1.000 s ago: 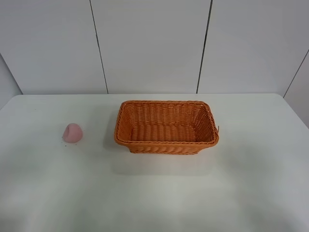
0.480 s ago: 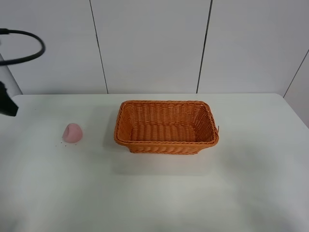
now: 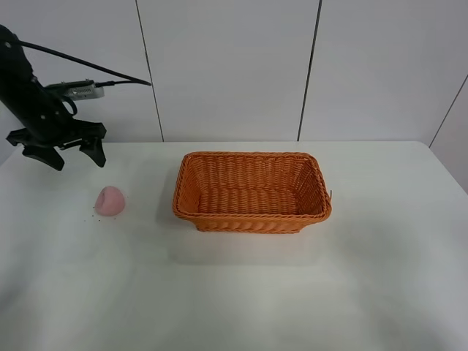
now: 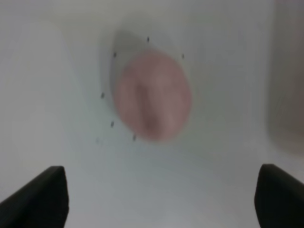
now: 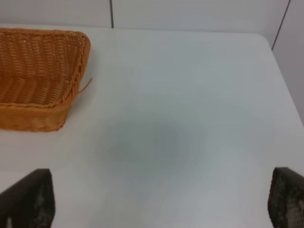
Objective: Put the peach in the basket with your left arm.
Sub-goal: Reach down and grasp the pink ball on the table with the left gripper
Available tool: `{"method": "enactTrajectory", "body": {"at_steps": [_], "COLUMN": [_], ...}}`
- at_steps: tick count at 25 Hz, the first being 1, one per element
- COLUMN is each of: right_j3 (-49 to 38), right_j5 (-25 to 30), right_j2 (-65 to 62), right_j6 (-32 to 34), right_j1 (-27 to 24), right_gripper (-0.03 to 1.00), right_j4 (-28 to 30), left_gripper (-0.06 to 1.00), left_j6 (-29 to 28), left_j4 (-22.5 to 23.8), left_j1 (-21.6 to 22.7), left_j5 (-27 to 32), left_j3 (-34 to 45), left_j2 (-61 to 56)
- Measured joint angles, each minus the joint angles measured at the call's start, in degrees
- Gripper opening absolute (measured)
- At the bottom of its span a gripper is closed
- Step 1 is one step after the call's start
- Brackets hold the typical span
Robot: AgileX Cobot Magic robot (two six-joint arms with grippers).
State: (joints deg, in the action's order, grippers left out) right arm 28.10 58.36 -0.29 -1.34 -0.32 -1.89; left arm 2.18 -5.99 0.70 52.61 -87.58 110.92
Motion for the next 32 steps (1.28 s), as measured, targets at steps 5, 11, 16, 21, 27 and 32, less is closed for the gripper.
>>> {"method": "enactTrajectory", "body": {"at_steps": [5,11,16,21,27,32], "right_j3": [0.00,0.00,0.00,0.00,0.00,0.00], "right_j5": [0.00,0.00,0.00,0.00,0.00,0.00], "right_j2": [0.00,0.00,0.00,0.00,0.00,0.00], "right_j6": [0.00,0.00,0.00,0.07,0.07,0.07], "right_j1": [0.00,0.00,0.00,0.00,0.00,0.00], "right_gripper": [0.69,0.69,0.69,0.69,0.69,0.69], "right_j4": [0.00,0.00,0.00,0.00,0.00,0.00], "left_gripper": [0.81,0.81,0.81,0.81,0.44,0.09], "left_j6": [-0.63,-0.86,-0.86,-0.81,-0.87,-0.87], "left_j4": [-0.17,-1.72,-2.15,-2.02,-1.37,-0.39], "left_j1": [0.00,0.00,0.00,0.00,0.00,0.00], "left_j5": [-1.53,-4.61,-6.67,-8.22,-7.74,-4.52], "left_j3": [-3.15,-3.22,-3.22,-3.22,-3.27,-4.50], "left_j2": [8.84,13.89,15.90,17.53,18.57,15.96]}}
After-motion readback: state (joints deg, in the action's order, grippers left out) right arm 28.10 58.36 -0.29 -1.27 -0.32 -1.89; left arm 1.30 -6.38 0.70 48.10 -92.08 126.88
